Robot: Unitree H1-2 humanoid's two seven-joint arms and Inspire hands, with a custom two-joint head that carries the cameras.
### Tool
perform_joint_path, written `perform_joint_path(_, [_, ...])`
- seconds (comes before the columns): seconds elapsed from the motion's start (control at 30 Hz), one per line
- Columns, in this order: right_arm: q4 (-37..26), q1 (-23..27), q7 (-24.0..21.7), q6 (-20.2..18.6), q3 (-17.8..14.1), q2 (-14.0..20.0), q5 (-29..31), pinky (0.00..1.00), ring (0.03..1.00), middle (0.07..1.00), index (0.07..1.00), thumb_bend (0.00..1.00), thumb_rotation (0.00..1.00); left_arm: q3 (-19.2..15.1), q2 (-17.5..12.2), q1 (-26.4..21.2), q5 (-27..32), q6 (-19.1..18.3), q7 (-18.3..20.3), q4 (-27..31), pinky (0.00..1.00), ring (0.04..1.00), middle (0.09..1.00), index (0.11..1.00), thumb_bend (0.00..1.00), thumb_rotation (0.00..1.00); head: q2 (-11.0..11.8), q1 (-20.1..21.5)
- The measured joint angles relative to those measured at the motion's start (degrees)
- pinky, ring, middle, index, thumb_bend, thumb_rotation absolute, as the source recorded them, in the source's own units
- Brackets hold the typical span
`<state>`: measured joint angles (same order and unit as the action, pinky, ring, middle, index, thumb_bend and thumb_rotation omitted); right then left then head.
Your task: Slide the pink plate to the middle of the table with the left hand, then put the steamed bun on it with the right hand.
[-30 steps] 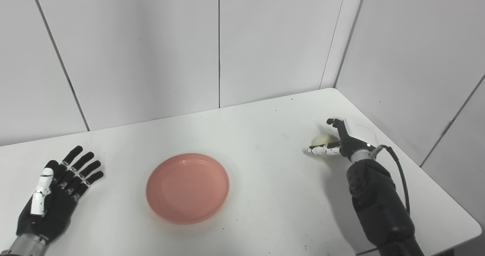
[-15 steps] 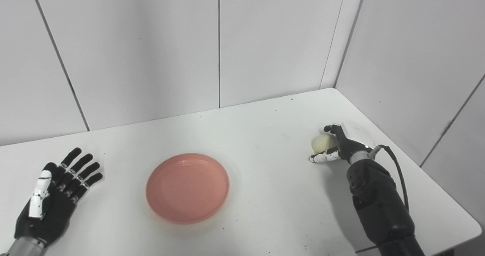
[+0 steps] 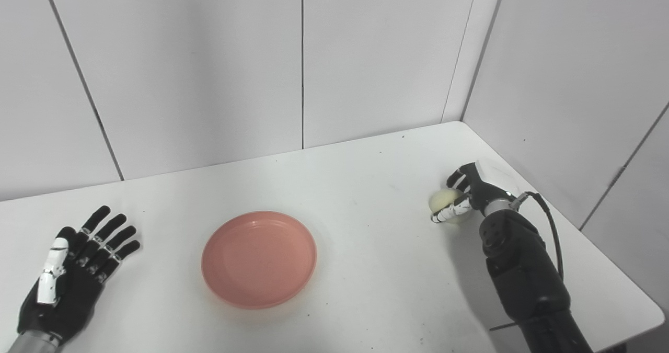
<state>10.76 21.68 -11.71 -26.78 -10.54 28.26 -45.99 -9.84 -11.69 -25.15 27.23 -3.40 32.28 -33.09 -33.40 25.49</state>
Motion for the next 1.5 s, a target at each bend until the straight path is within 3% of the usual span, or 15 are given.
perform_joint_path(0.6, [1.50,0.26,1.55,-0.01,1.39,1.82,4.40,0.32,0.387,0.437,0.535,0.52,0.00,0.43,-0.02,0.15,0.18,0.00,-0.06,0.13,0.80,0.842,0.876,0.888,0.51,0.85,0.53,-0.88])
perform_joint_path(0.93, [-11.84,-2.00,-2.20,-0.39,2.85,1.87,1.77,0.28,0.364,0.417,0.541,0.52,0.00,1.00,0.60,0.32,0.18,0.02,-0.87,0.75,0.82,0.855,0.883,0.894,0.53,0.86,1.49,-3.34])
perform_joint_path(1.0, [-13.83,-1.42,-3.60,-0.41,3.32,1.76,1.29,0.30,0.376,0.426,0.547,0.52,0.00,1.19,0.98,0.57,0.13,0.02,-1.65,1.42,0.83,0.865,0.892,0.902,0.53,0.87,1.93,-5.62])
perform_joint_path(1.17, [-17.99,0.56,-5.69,-0.55,6.08,1.50,-0.01,0.33,0.404,0.439,0.549,0.52,0.00,2.32,2.40,1.26,-0.37,0.02,-3.66,3.27,0.85,0.880,0.906,0.915,0.52,0.90,2.20,-7.56])
perform_joint_path(1.27, [-21.24,2.20,-7.86,-0.56,7.35,-0.30,-0.41,0.35,0.425,0.453,0.544,0.52,0.00,2.97,3.35,1.88,-0.88,0.02,-4.98,4.53,0.87,0.890,0.914,0.925,0.51,0.91,2.55,-11.33])
perform_joint_path(1.4, [-22.25,4.74,-9.35,-0.54,12.49,-1.05,-0.84,0.36,0.428,0.460,0.539,0.52,0.00,3.88,4.87,2.21,-1.47,0.01,-6.88,5.85,0.88,0.904,0.927,0.936,0.50,0.94,2.55,-12.74])
perform_joint_path(1.5, [-22.21,6.00,-10.03,-0.55,14.46,-2.08,-1.08,0.35,0.420,0.460,0.540,0.52,0.00,4.52,5.69,2.33,-1.58,0.00,-7.85,6.51,0.89,0.909,0.931,0.939,0.49,0.97,2.46,-15.99])
